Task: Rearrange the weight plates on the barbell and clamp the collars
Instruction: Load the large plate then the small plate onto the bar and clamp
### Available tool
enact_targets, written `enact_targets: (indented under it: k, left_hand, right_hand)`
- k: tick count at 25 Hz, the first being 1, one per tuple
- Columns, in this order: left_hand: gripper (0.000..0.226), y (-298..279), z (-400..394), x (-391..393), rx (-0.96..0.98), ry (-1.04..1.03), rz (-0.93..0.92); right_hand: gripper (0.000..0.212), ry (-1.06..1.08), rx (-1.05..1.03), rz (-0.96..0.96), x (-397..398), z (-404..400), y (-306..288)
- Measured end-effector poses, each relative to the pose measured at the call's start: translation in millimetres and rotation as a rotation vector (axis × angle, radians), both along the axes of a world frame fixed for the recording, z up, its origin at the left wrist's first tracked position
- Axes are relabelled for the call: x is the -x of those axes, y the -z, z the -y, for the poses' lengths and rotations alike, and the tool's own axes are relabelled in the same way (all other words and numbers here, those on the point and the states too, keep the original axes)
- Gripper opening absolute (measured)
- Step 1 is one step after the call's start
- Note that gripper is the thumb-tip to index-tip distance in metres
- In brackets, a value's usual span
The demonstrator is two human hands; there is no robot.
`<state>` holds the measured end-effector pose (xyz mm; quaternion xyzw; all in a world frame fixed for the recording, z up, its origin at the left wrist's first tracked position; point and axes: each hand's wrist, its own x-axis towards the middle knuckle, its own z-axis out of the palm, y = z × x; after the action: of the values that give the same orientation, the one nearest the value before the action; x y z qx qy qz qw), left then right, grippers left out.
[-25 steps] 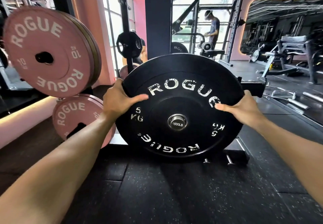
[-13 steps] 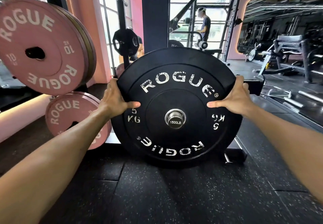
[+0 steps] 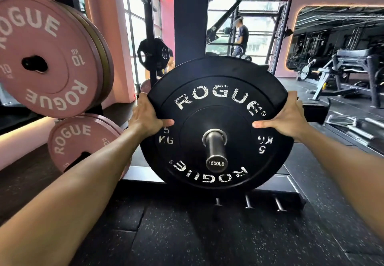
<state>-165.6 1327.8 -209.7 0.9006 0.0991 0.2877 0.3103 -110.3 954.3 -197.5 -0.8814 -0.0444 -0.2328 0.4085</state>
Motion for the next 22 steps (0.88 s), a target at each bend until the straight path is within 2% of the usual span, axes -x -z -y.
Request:
enact_targets:
  k: [10, 16, 22]
  left_hand:
    - [0.106, -4.2, -14.7, -138.1, 0.035, 0.0, -0.001]
    - [0.097, -2.2, -21.9, -200.9, 0.012, -0.014, -0.004]
    - [0.1, -2.8, -24.7, -242.7, -0.024, -0.037, -0.042]
  right_hand:
    - [0.109, 0.019, -0.021, 0.005, -133.2, -15.8, 2.3]
    - [0.12, 0.032, -0.016, 0.022, -189.2, -23.3, 1.3]
    - [0.119, 0.044, 0.025, -0.007, -227.9, -27.9, -2.6]
